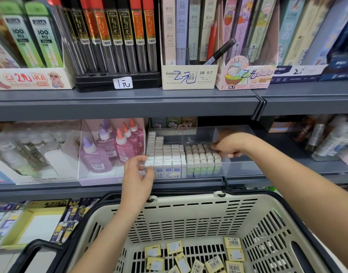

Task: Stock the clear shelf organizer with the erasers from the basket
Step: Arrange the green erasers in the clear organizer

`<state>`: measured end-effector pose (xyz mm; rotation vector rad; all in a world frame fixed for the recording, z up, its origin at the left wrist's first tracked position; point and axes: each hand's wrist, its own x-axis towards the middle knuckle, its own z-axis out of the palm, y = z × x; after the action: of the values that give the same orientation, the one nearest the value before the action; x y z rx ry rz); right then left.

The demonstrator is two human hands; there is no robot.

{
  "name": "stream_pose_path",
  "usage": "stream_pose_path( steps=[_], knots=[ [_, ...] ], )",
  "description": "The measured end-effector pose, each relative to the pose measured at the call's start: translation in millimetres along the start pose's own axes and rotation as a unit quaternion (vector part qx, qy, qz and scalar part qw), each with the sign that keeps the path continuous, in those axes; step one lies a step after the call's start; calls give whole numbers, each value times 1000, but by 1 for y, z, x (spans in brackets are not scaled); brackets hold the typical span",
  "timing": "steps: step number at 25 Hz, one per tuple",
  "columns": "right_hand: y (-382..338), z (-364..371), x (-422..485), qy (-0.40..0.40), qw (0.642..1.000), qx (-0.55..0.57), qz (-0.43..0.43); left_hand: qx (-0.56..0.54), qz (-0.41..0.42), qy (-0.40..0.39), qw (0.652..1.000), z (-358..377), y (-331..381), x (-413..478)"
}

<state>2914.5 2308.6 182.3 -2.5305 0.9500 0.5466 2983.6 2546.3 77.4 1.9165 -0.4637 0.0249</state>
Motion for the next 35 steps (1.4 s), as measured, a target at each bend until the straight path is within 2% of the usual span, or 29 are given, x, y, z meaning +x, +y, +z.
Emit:
stream_pose_path(
  steps=[3,6,14,20,23,25,26,28,32,35],
  knots=[
    [-1,7,5,-7,999,-35,9,0,1,-2,1000,0,0,0],
    [2,11,8,-69,997,10,23,-1,-1,-3,1000,0,0,0],
    [5,8,0,-92,993,71,18,0,-6,0,1000,1,0,0],
    [16,0,-30,-13,993,107,-41,-4,-20,4,1000,-5,11,-7],
    [44,11,-56,58,983,123,-119,-7,36,32,999,-9,24,-31],
    [66,31,-80,99,967,160,-171,-23,86,-5,996,-7,34,-58],
    [74,44,-94,90,960,191,-183,-28,97,-46,994,-4,38,-71],
    [84,73,-115,24,960,206,-190,-9,104,-143,984,4,42,-91],
    [94,140,-125,-117,980,49,-152,68,93,-301,947,29,24,-124],
    [95,177,-111,-231,966,-50,-101,58,-7,-366,929,45,1,-148]
  ],
)
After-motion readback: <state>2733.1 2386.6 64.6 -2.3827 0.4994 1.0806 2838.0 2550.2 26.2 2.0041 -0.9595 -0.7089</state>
